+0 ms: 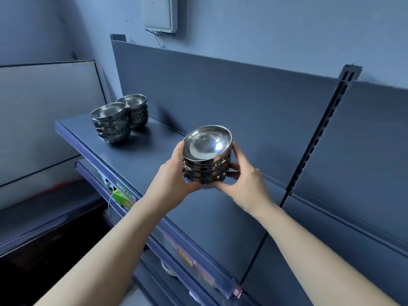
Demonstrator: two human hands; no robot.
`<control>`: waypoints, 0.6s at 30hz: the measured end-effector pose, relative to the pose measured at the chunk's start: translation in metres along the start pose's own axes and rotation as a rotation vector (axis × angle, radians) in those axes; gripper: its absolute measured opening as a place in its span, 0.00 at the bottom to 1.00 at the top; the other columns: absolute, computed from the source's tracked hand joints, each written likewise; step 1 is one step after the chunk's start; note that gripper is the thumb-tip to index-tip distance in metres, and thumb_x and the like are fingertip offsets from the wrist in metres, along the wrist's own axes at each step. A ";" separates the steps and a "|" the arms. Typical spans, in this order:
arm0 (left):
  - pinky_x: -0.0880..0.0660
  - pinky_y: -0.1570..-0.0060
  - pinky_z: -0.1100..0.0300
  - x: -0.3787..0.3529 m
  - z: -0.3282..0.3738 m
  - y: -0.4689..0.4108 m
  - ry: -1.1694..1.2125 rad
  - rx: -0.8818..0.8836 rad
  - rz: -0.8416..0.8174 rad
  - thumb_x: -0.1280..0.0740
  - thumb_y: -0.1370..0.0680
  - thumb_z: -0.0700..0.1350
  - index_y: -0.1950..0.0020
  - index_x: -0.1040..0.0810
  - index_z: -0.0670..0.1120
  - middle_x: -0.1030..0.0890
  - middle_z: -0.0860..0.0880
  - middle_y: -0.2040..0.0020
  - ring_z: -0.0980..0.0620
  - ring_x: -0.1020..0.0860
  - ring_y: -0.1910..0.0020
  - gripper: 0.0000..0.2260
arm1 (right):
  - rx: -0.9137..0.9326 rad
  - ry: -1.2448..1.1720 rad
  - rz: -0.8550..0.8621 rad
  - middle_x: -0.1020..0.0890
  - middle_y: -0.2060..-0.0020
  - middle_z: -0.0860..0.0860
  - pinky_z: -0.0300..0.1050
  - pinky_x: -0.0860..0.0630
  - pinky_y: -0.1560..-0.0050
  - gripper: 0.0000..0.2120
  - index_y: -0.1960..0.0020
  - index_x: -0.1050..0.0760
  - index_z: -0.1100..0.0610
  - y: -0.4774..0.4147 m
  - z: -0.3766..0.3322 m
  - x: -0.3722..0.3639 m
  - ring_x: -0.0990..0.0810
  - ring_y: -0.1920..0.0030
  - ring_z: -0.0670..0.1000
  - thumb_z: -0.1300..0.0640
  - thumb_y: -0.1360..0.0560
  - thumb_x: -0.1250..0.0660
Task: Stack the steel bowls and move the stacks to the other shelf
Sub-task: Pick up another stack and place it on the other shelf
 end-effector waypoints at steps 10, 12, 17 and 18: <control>0.30 0.51 0.64 0.053 -0.096 -0.090 0.038 -0.015 -0.094 0.22 0.34 0.44 0.26 0.45 0.57 0.27 0.69 0.54 0.66 0.25 0.55 0.44 | -0.079 -0.024 0.046 0.23 0.53 0.28 0.25 0.27 0.49 0.47 0.25 0.42 0.40 -0.094 0.004 -0.101 0.21 0.51 0.32 0.51 0.36 0.19; 0.30 0.54 0.67 0.059 -0.112 -0.109 0.043 -0.025 -0.124 0.23 0.33 0.43 0.26 0.44 0.57 0.28 0.69 0.55 0.64 0.24 0.55 0.43 | -0.111 -0.036 0.074 0.23 0.54 0.28 0.23 0.28 0.52 0.46 0.25 0.41 0.40 -0.108 0.007 -0.115 0.21 0.52 0.31 0.53 0.36 0.19; 0.24 0.52 0.61 0.058 -0.144 -0.148 0.055 -0.041 -0.198 0.25 0.33 0.41 0.28 0.43 0.58 0.23 0.64 0.54 0.55 0.21 0.51 0.40 | -0.197 -0.029 0.123 0.20 0.51 0.32 0.36 0.23 0.45 0.45 0.27 0.41 0.37 -0.134 0.017 -0.142 0.19 0.49 0.37 0.53 0.36 0.20; 0.24 0.52 0.61 0.057 -0.149 -0.154 0.061 -0.048 -0.209 0.25 0.33 0.42 0.28 0.43 0.58 0.22 0.62 0.53 0.55 0.21 0.51 0.40 | -0.217 -0.031 0.130 0.19 0.50 0.33 0.39 0.22 0.43 0.46 0.27 0.41 0.36 -0.137 0.020 -0.146 0.19 0.48 0.38 0.53 0.36 0.20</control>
Point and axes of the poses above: each hand's wrist, its own y-axis away from the middle knuckle, its own x-axis out of the back of the hand, z = x × y, the point moved 9 cm from there along -y, towards the middle knuckle
